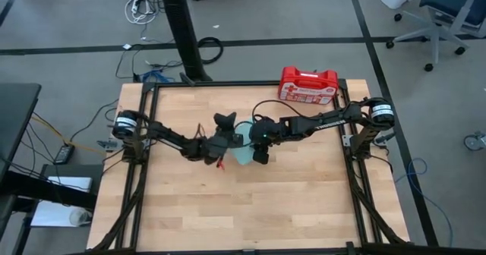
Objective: Roll bandage
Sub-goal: Close the transparent food container lid
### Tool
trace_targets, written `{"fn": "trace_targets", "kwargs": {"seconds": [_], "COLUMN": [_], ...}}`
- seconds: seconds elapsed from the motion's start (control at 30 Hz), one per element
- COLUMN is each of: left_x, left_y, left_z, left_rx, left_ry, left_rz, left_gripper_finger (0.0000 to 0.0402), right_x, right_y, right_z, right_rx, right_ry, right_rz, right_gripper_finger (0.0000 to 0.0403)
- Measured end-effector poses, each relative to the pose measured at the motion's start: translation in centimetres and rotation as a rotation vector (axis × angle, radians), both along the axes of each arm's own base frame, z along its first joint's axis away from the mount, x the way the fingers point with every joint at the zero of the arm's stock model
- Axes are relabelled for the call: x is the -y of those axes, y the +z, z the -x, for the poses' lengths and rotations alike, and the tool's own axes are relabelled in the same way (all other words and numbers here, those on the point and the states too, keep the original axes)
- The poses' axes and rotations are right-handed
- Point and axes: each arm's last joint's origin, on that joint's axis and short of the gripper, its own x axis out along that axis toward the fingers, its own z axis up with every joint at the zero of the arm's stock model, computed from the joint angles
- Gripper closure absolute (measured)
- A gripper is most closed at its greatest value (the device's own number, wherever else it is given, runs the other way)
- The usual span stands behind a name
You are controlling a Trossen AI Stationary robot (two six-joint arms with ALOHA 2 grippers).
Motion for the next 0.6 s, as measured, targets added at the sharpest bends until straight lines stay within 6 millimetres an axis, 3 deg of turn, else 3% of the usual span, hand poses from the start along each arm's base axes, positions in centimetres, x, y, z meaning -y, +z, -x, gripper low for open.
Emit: {"fn": "trace_targets", "kwargs": {"seconds": [0.13,0.23,0.33,0.43,0.5,0.57,0.6], "left_x": [0.6,1.3,1.4,1.1,0.7,0.6,0.6], "left_y": [1.8,5.7,7.2,5.0,1.0,-0.4,-0.4], "left_z": [0.1,0.5,1.0,0.5,0.2,-0.3,-0.4], "left_rx": [0.047,0.239,0.346,0.282,0.079,0.004,0.037], "left_ry": [0.001,-0.049,-0.063,-0.088,-0.157,-0.150,-0.062], "left_rz": [-0.072,-0.128,-0.149,-0.063,0.056,0.106,0.081], "left_gripper_finger": [0.0402,0.0402,0.0402,0.0402,0.0402,0.0402,0.0402], "right_x": [0.0,0.0,-0.2,-0.2,-0.2,-0.3,-0.3], "right_y": [0.1,0.1,0.1,0.1,0.1,0.2,0.1], "right_z": [0.0,0.0,0.0,0.0,-0.1,-0.1,0.0], "right_rx": [0.004,0.002,0.003,0.005,0.006,0.010,0.005], "right_ry": [-0.008,-0.009,-0.008,-0.007,-0.008,-0.005,-0.008], "right_rz": [-0.006,-0.009,-0.010,-0.010,-0.011,-0.016,-0.012], "right_gripper_finger": [0.0254,0.0254,0.0254,0.0254,0.0254,0.0254,0.0254]}}
